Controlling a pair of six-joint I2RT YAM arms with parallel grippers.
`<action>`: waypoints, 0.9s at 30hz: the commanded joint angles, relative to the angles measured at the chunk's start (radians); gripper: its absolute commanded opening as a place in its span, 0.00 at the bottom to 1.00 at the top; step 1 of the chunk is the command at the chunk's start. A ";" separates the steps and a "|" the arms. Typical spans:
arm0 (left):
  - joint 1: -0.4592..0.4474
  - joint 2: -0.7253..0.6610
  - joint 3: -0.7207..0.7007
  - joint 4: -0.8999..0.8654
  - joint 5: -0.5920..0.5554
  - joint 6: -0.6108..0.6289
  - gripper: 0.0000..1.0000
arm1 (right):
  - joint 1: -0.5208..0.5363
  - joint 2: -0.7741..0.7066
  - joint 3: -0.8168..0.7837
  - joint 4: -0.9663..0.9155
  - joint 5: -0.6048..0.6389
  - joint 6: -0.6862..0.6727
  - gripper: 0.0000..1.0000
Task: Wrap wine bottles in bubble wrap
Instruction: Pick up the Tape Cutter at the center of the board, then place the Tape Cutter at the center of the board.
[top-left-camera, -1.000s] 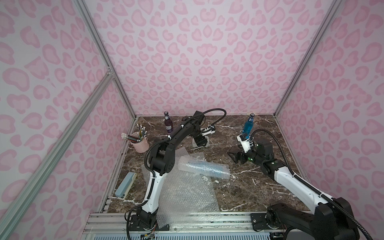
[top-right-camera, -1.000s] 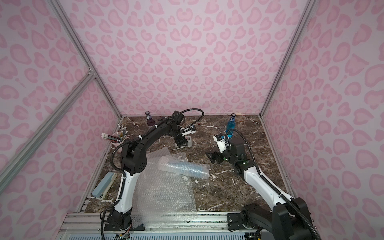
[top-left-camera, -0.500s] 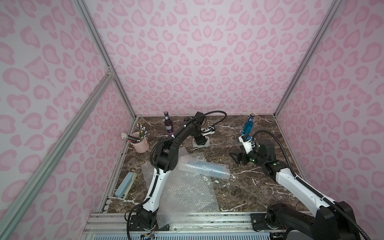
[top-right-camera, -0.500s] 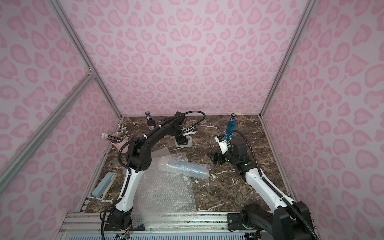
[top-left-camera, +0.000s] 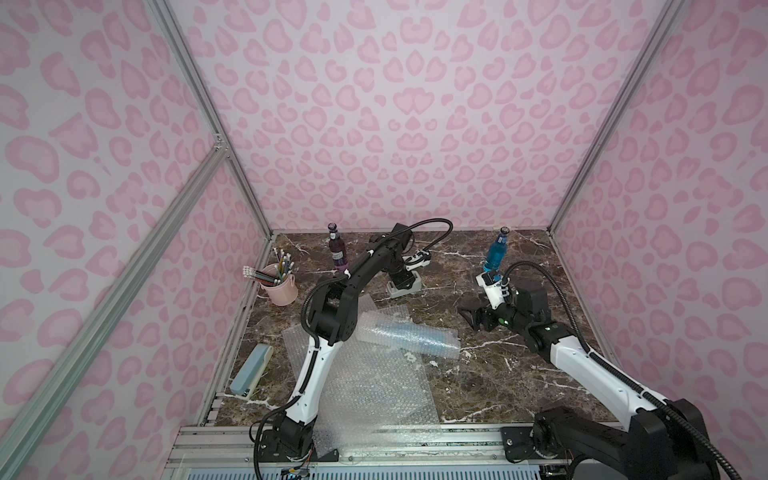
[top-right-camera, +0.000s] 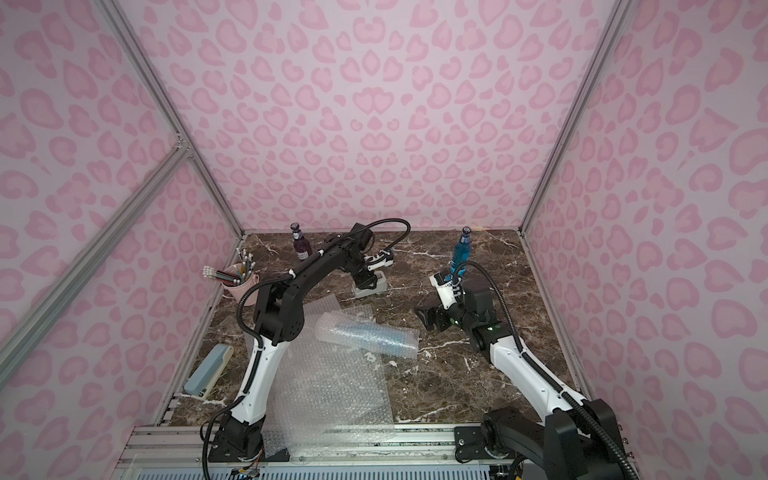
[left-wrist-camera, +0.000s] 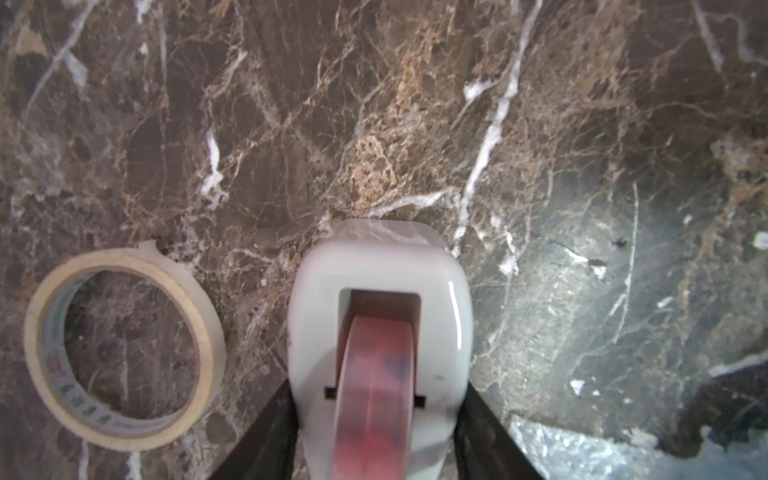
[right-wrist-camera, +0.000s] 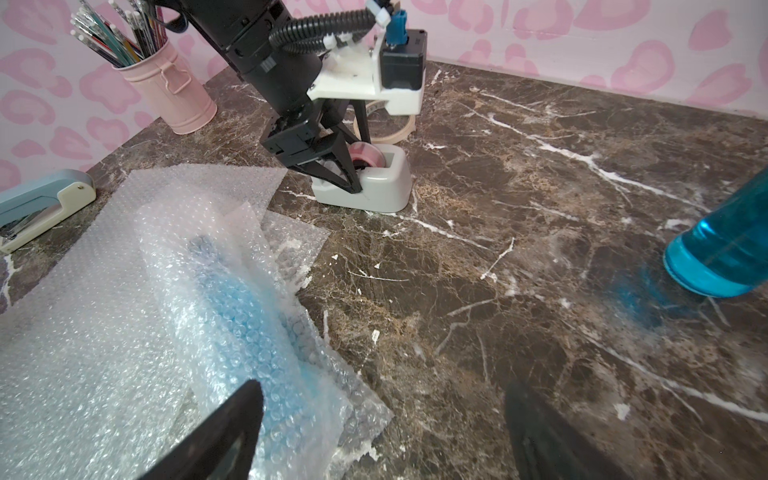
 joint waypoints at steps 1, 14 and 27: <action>-0.030 -0.026 0.005 -0.030 -0.074 -0.219 0.45 | 0.000 0.010 -0.015 0.052 -0.007 0.025 0.92; -0.158 0.002 0.098 -0.095 -0.356 -0.852 0.41 | -0.004 0.058 -0.037 0.141 -0.004 0.101 0.92; -0.248 0.039 0.142 -0.132 -0.374 -1.110 0.41 | -0.029 0.065 -0.058 0.183 -0.027 0.120 0.91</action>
